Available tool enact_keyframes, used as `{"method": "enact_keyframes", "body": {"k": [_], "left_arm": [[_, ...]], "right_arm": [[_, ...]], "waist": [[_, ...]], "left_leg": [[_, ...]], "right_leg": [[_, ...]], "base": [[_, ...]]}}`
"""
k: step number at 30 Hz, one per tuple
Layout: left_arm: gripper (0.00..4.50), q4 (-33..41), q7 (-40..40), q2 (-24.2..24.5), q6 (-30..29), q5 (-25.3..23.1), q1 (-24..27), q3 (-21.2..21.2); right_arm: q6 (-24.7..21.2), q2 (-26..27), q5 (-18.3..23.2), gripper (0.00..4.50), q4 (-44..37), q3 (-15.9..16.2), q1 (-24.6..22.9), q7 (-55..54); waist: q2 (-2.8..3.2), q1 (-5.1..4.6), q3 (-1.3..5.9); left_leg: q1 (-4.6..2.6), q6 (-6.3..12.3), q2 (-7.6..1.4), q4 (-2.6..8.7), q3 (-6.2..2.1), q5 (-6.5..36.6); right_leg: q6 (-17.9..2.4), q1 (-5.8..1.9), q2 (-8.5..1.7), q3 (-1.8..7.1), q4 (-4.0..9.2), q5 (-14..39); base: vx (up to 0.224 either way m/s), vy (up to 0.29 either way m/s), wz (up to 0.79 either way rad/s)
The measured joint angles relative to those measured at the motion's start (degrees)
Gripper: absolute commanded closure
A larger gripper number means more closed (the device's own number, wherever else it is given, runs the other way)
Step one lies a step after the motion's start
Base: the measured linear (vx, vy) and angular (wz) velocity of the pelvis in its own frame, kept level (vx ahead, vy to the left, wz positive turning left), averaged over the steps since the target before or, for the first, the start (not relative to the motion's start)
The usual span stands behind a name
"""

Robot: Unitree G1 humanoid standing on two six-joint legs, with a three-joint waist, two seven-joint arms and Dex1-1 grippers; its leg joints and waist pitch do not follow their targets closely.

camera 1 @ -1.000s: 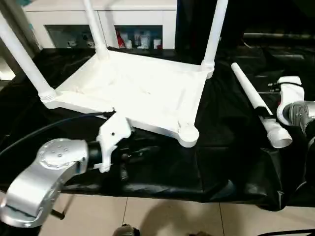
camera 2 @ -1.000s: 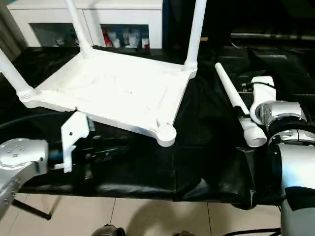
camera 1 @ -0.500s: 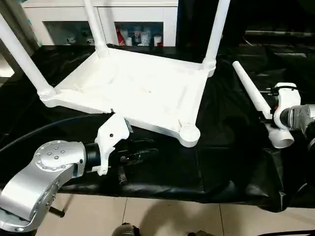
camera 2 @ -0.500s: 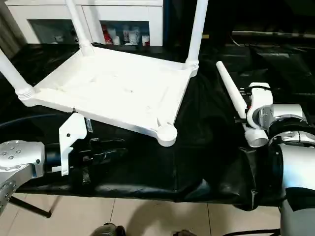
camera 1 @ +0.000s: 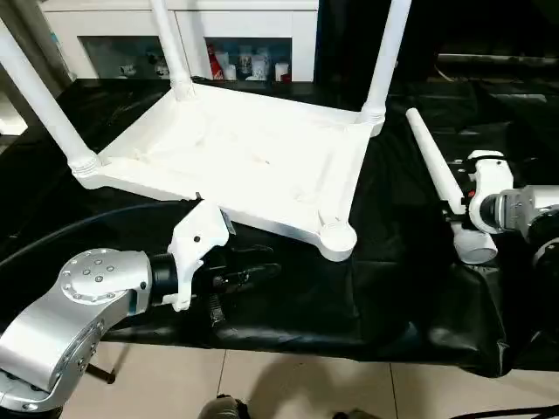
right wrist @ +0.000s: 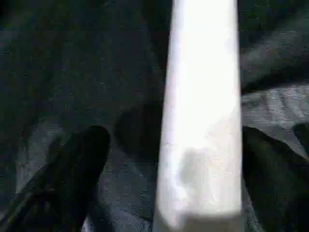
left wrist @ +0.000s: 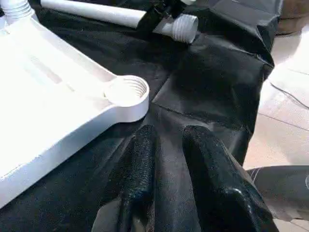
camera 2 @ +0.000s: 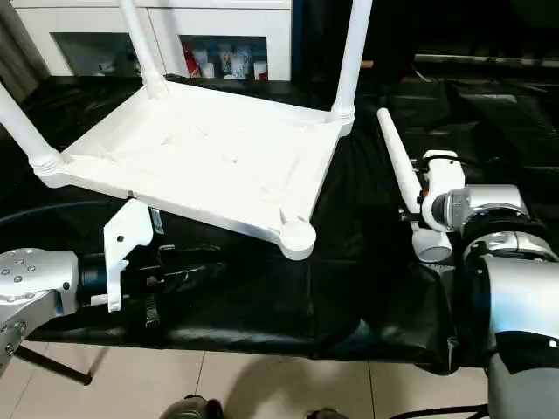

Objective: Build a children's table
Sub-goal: Pick table leg

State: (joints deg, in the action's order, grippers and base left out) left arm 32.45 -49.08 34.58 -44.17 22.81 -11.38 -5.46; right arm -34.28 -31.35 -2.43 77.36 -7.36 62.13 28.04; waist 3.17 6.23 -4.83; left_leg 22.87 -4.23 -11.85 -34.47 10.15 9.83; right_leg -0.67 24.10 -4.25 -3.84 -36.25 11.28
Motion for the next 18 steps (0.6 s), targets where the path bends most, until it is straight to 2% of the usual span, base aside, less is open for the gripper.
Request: {"method": "enact_keyframes", "body": {"k": [12,16,17,18], "left_arm": [[3.31,-0.02,0.55,0.64,0.06,0.03,-0.81,-0.01],[3.31,-0.27,0.64,0.72,0.30,0.02,-1.03,-0.11],[3.31,-0.43,0.65,0.72,0.41,0.00,-1.22,-0.24],[3.31,-0.94,0.65,0.71,0.64,0.00,-1.76,-0.56]], "right_arm": [[-0.17,0.74,-0.57,1.45,-0.22,0.44,0.00,-0.01],[-0.21,0.73,-0.64,1.65,-0.21,0.42,-0.01,-0.42],[-0.21,0.71,-0.62,1.89,-0.22,0.38,-0.03,-0.72],[-0.24,0.69,-0.52,1.94,-0.21,0.14,-0.09,-1.30]], "waist": [[-0.09,-0.08,-0.02],[-0.11,-0.08,-0.02],[-0.13,-0.07,-0.01],[-0.18,-0.01,0.02]], "left_leg": [[-0.11,-0.01,0.00,0.00,-0.01,0.00],[-0.11,-0.01,0.00,0.00,-0.01,0.00],[-0.11,-0.01,0.00,0.00,-0.01,0.00],[-0.11,-0.01,0.00,0.00,-0.01,0.00]], "right_leg": [[0.00,-0.10,0.00,0.00,-0.01,0.00],[0.00,-0.10,0.00,0.00,-0.01,0.00],[0.00,-0.10,0.00,0.00,-0.01,0.00],[0.00,-0.10,0.00,0.00,-0.01,0.00]], "base": [[0.000,0.000,0.00],[0.000,0.000,0.00],[0.000,0.000,0.00],[0.000,0.000,0.00]]}}
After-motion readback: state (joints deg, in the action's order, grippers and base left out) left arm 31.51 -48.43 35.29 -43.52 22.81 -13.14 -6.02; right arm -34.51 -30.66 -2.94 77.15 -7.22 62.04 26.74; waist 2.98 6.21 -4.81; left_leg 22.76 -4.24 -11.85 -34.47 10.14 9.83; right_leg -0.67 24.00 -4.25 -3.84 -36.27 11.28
